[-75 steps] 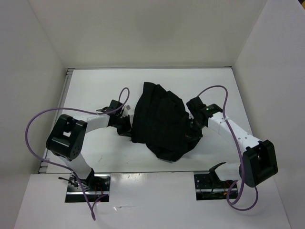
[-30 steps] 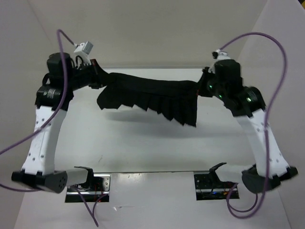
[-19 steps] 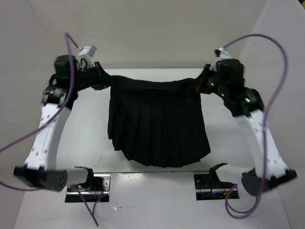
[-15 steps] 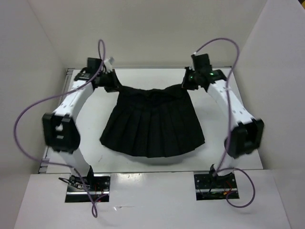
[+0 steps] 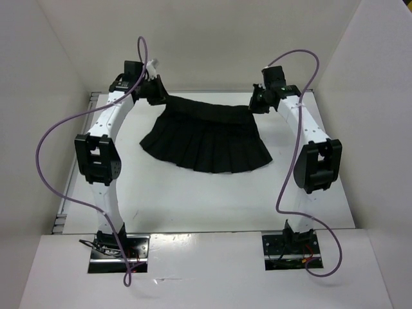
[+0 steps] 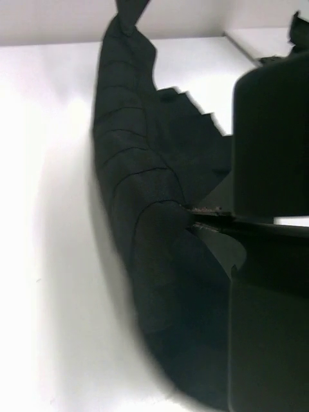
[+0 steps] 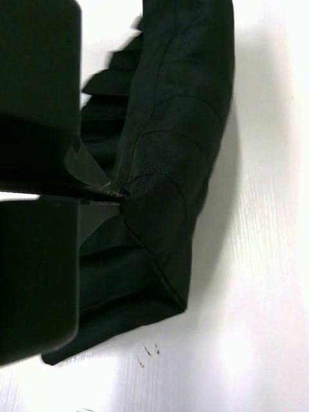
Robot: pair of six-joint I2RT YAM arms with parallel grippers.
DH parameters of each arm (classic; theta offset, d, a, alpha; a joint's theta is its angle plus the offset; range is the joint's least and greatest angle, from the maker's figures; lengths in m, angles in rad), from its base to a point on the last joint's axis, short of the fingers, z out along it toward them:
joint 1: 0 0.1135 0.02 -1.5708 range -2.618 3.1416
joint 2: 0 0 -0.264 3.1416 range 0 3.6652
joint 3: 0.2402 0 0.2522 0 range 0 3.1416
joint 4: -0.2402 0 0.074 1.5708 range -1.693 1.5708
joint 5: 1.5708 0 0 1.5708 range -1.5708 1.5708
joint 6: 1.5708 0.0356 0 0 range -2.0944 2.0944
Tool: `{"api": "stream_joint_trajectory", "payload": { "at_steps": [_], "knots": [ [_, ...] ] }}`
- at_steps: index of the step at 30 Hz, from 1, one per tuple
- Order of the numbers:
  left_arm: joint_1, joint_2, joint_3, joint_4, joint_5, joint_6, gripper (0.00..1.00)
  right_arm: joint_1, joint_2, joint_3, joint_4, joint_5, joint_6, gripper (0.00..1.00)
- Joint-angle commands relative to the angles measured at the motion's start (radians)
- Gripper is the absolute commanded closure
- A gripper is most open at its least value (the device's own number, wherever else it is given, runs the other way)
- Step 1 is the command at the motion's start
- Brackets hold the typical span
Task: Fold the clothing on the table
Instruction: Fold the skirt
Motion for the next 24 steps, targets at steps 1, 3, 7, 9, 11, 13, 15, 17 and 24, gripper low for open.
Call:
{"api": "stream_joint_trajectory", "payload": {
  "at_steps": [1, 3, 7, 9, 11, 13, 15, 17, 24],
  "knots": [
    [0.009, -0.111, -0.159, 0.06, 0.07, 0.009, 1.0, 0.002, -0.146, -0.059, 0.036, 0.014, -0.016, 1.0],
    [0.009, -0.203, -0.256, 0.082, 0.07, 0.009, 1.0, 0.002, -0.189, -0.104, 0.004, 0.014, -0.016, 1.0],
    [0.009, -0.327, -0.489, 0.102, 0.07, 0.009, 1.0, 0.002, -0.281, -0.262, -0.062, 0.003, -0.036, 1.0],
    [0.009, -0.375, -0.597, 0.102, 0.019, 0.029, 1.0, 0.002, -0.346, -0.355, -0.071, -0.008, -0.036, 1.0],
    [0.009, -0.375, -0.646, 0.102, -0.02, 0.029, 1.0, 0.002, -0.373, -0.411, -0.085, -0.017, -0.027, 1.0],
    [0.009, -0.342, -0.671, 0.114, -0.03, 0.04, 1.0, 0.021, -0.383, -0.483, -0.099, -0.048, -0.027, 1.0],
    [0.009, -0.277, -0.671, 0.136, -0.041, 0.04, 1.0, 0.037, -0.363, -0.542, -0.113, -0.058, -0.039, 0.99],
    [-0.001, -0.216, -0.654, 0.158, -0.041, 0.014, 1.0, 0.079, -0.338, -0.578, -0.113, -0.048, -0.039, 0.99],
    [-0.021, -0.056, -0.466, 0.126, -0.142, -0.013, 1.0, 0.199, -0.242, -0.669, -0.146, -0.045, -0.007, 0.99]
  ]
}}
